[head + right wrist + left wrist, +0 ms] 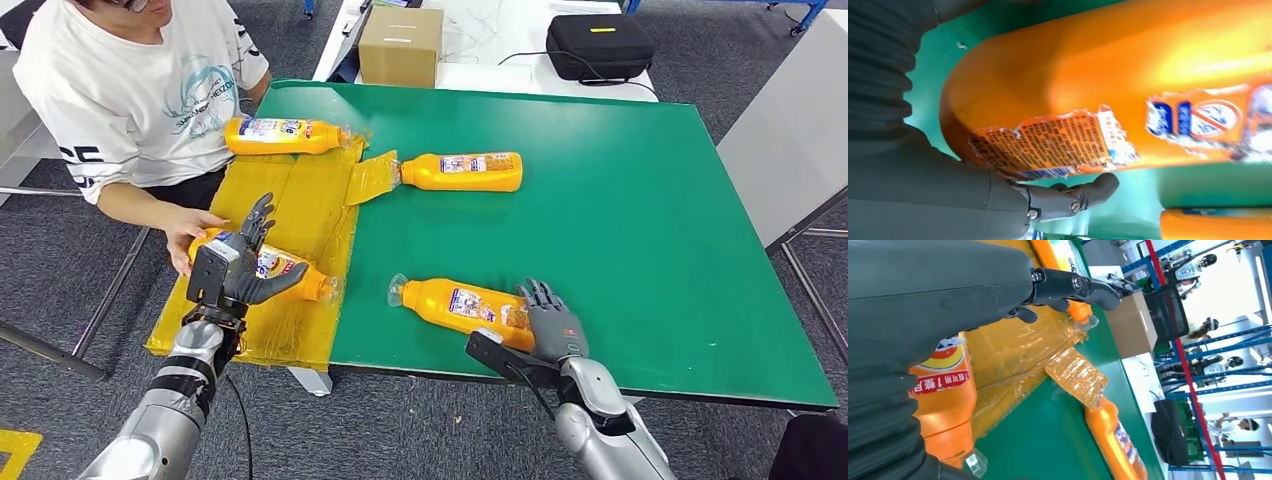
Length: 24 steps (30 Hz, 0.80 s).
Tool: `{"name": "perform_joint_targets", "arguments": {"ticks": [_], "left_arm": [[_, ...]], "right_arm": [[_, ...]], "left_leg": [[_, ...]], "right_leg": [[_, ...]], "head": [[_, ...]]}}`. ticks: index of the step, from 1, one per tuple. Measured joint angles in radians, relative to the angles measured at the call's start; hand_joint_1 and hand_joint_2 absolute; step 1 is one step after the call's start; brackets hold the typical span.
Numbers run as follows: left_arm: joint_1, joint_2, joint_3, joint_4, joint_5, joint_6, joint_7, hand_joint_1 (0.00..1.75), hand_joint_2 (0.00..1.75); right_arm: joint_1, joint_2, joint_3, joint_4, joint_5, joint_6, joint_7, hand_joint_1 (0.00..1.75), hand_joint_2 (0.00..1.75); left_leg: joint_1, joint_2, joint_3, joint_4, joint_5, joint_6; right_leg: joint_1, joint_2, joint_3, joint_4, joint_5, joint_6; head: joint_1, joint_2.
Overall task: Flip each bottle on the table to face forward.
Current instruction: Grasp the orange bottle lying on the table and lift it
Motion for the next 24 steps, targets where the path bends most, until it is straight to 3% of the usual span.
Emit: {"name": "perform_joint_targets", "arguments": {"ticks": [11,19,24], "left_arm": [[0.015,-0.013,0.000,-0.030,0.012,-0.020,0.000,0.00,1.75],[0.013,-0.014,-0.002,-0.030,0.043,-0.058,0.000,0.00,1.75],[0.006,-0.016,-0.007,-0.028,0.063,-0.068,0.000,0.00,1.75]], "right_arm": [[-0.007,-0.044,-0.002,-0.018,-0.014,0.074,0.004,1.75,1.75],[-0.054,-0.049,-0.007,0.035,-0.163,0.126,-0.110,1.75,1.75],[-0.067,-0.036,-0.018,0.075,-0.268,0.076,-0.167,1.75,1.75]], "left_leg": [[0.000,0.000,0.000,0.000,0.000,0.000],[0.000,0.002,0.001,0.000,0.000,0.000],[0.000,0.002,0.001,0.000,0.000,0.000]], "right_leg": [[0.000,0.000,0.000,0.000,0.000,0.000],[0.000,0.001,0.000,0.000,0.000,0.000],[0.000,0.001,0.000,0.000,0.000,0.000]], "head": [[0.000,0.000],[0.000,0.000],[0.000,0.000]]}}
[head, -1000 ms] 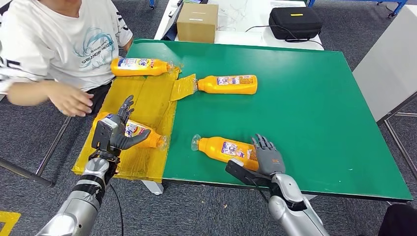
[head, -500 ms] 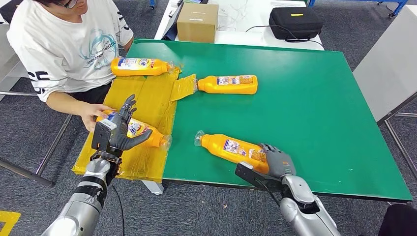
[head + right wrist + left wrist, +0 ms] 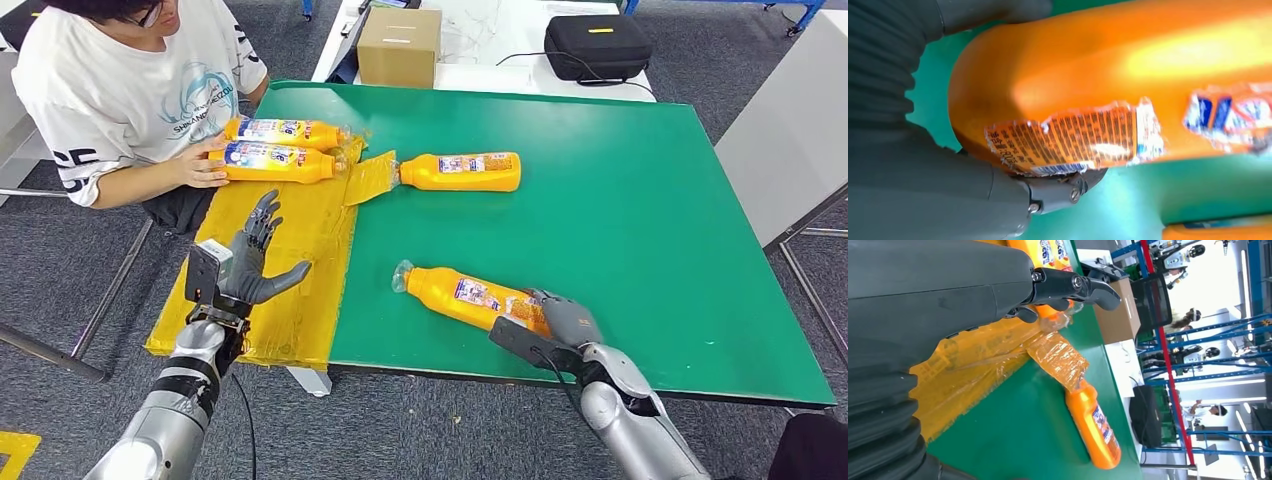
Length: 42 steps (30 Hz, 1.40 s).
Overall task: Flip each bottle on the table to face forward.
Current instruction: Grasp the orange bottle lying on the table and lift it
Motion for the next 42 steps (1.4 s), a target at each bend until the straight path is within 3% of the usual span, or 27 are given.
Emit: {"name": "perform_joint_targets", "arguments": {"ticks": [5,10,13,20,26,42], "left_arm": [[-0.009,-0.010,-0.001,0.008,-0.002,0.017,0.000,0.00,1.75],[-0.019,-0.045,-0.009,0.017,-0.011,0.062,0.037,0.00,1.75],[-0.022,-0.069,-0.023,0.017,-0.004,0.070,0.065,0.00,1.75],[-0.024,-0.098,-0.059,0.026,0.072,-0.015,0.142,0.00,1.75],[-0.004,-0.115,-0.129,0.024,0.170,-0.114,0.207,0.00,1.75],[0.025,-0.121,-0.232,-0.016,0.258,-0.190,0.242,0.00,1.75]], "right_arm": [[0.008,0.040,-0.016,0.017,-0.052,-0.091,-0.035,1.75,1.75],[0.034,0.165,-0.042,0.021,-0.112,-0.345,-0.121,1.75,1.75],[0.036,0.233,-0.049,0.024,-0.138,-0.407,-0.152,1.75,1.75],[0.032,0.327,-0.052,0.043,-0.109,-0.544,-0.191,1.75,1.75],[0.007,0.379,-0.029,0.072,-0.139,-0.563,-0.214,1.75,1.75],[-0.055,0.432,0.035,0.183,-0.117,-0.526,-0.224,1.75,1.75]], "left_leg": [[0.000,0.000,0.000,0.000,0.000,0.000],[0.000,0.000,-0.002,0.000,0.000,0.000],[0.000,-0.001,-0.003,0.000,0.000,0.000],[0.000,-0.001,-0.003,0.000,0.000,0.000],[0.000,-0.001,-0.003,0.000,0.000,0.000],[0.000,-0.001,-0.004,0.000,0.000,0.000]], "right_leg": [[0.000,0.000,0.000,0.000,0.000,0.000],[0.000,0.000,-0.002,0.000,0.000,0.000],[0.000,0.000,-0.002,0.000,-0.001,0.000],[0.000,0.000,-0.002,0.000,-0.001,0.000],[0.000,0.000,-0.002,0.000,-0.001,0.000],[0.000,0.000,-0.002,0.000,-0.001,0.000]], "head": [[0.000,0.000],[0.000,0.000],[0.000,0.000],[0.000,0.000],[0.000,0.000],[0.000,0.000]]}}
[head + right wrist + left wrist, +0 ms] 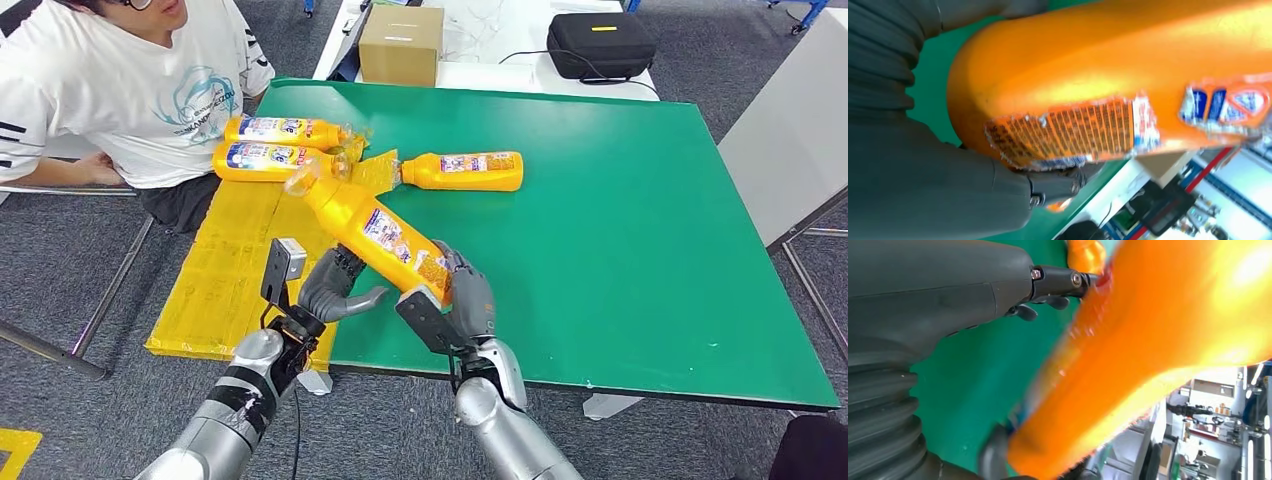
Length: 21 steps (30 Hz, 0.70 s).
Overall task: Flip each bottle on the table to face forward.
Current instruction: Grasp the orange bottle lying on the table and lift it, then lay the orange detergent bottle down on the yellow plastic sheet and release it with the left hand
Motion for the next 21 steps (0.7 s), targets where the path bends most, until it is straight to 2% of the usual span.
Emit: {"name": "perform_joint_targets", "arguments": {"ticks": [10,21], "left_arm": [[0.001,0.000,-0.016,-0.003,0.044,-0.002,0.003,0.00,1.75],[0.015,0.001,-0.016,-0.002,0.053,0.011,0.000,0.00,1.75]], "right_arm": [[-0.032,0.068,0.079,0.115,0.027,0.016,-0.005,1.75,1.75],[-0.055,0.085,0.120,0.187,0.023,0.021,0.001,1.75,1.75]], "left_leg": [[0.000,0.000,0.000,0.000,0.000,0.000],[0.000,0.000,0.000,0.000,0.000,0.000]], "right_leg": [[0.000,0.000,-0.001,0.000,0.000,0.000],[0.000,0.000,-0.001,0.000,0.000,0.000]], "head": [[0.000,0.000],[0.000,0.000]]}}
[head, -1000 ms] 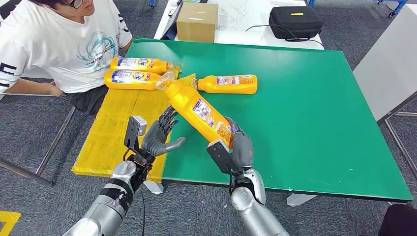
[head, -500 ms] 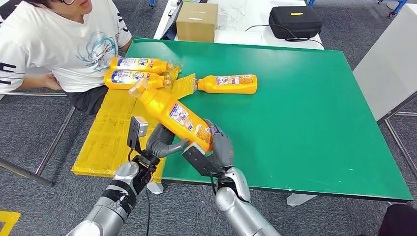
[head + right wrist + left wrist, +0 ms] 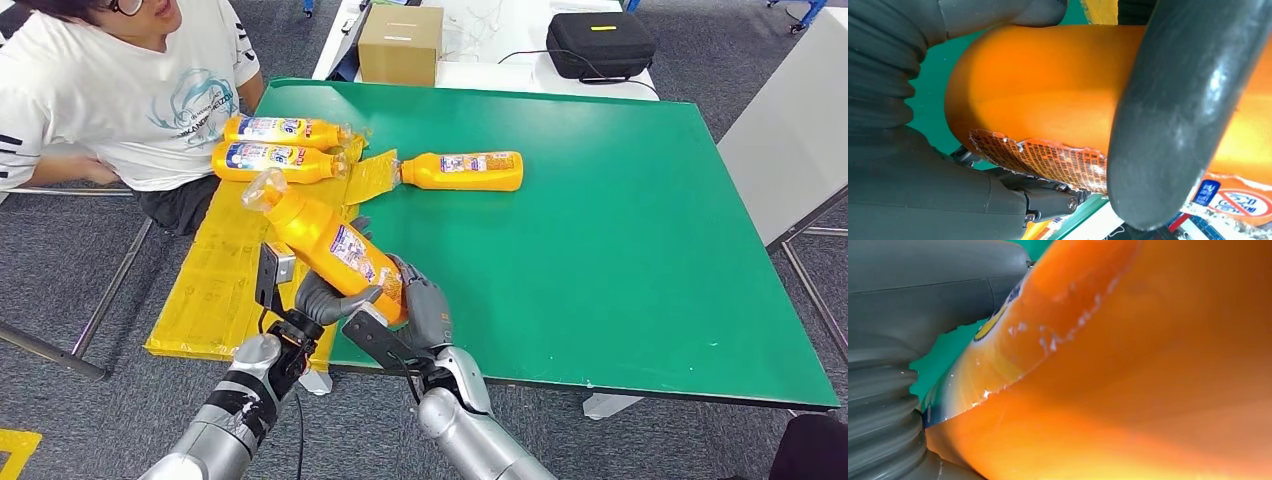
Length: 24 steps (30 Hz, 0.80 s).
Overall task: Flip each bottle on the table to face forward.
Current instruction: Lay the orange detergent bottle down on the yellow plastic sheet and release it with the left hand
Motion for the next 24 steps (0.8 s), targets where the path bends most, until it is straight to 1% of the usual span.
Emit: {"name": "perform_joint_targets", "arguments": {"ticks": [1,2,4,5,6,9,15,19,24], "left_arm": [[0.001,0.000,0.000,0.000,0.000,0.000,0.000,0.00,1.75],[0.001,0.000,0.000,0.000,0.001,0.000,-0.001,0.29,1.75],[0.002,0.000,0.000,0.000,0.005,-0.002,-0.004,1.16,1.75],[0.002,0.000,-0.001,-0.002,0.008,-0.005,-0.007,1.60,1.75],[0.003,0.000,-0.002,-0.005,0.015,-0.009,-0.009,1.75,1.75],[0.006,0.000,-0.001,-0.025,0.041,-0.014,-0.012,1.75,1.75],[0.030,0.000,0.033,-0.095,0.087,0.032,-0.015,1.75,1.75],[0.037,0.001,0.061,-0.138,0.095,0.050,-0.016,1.75,1.75],[0.041,0.001,0.076,-0.164,0.096,0.053,-0.016,1.75,1.75]], "right_arm": [[-0.001,0.000,0.002,0.003,0.000,0.000,0.000,1.31,1.75],[-0.002,0.000,0.003,0.006,0.000,0.000,0.001,0.88,1.75],[-0.004,0.000,0.008,0.011,0.001,0.004,0.007,0.00,1.75],[-0.005,0.000,0.012,0.015,0.002,0.008,0.014,0.00,1.75],[-0.005,0.000,0.017,0.019,0.003,0.012,0.020,0.00,1.75],[-0.004,0.000,0.028,0.031,-0.003,0.018,0.028,0.00,1.75],[0.009,-0.007,0.029,0.037,-0.024,0.016,0.031,0.00,1.75],[0.021,-0.013,0.028,0.037,-0.032,0.016,0.030,0.00,1.75],[0.027,-0.017,0.027,0.037,-0.033,0.016,0.030,0.00,1.75]], "left_leg": [[0.000,0.000,0.000,0.000,0.000,0.000],[0.000,0.000,0.000,0.000,0.000,0.000],[0.000,0.000,0.000,0.000,0.000,0.000],[0.000,0.000,0.000,0.000,0.000,0.000],[0.000,0.000,0.000,0.000,0.000,0.000],[0.000,0.000,0.000,0.000,0.000,0.000],[0.000,0.000,0.000,0.000,0.000,0.000],[0.000,0.000,0.000,0.000,0.000,0.000],[0.000,0.000,0.000,0.000,0.000,0.000]], "right_leg": [[0.000,0.000,0.000,0.000,0.000,0.000],[0.000,0.000,0.000,0.000,0.000,0.000],[0.000,0.000,0.000,0.000,0.000,0.000],[0.000,0.000,0.000,0.000,0.000,0.000],[0.000,0.000,0.000,0.000,0.000,0.000],[0.000,0.000,0.000,0.000,0.000,0.000],[0.000,0.000,0.000,0.000,0.000,0.000],[0.000,0.000,0.000,0.000,0.000,0.000],[0.000,0.000,0.000,0.000,0.000,0.000]], "head": [[0.000,0.000],[0.000,0.000],[0.000,0.000],[0.000,0.000],[0.000,0.000],[0.000,0.000],[0.000,0.000],[0.000,0.000],[0.000,0.000]]}}
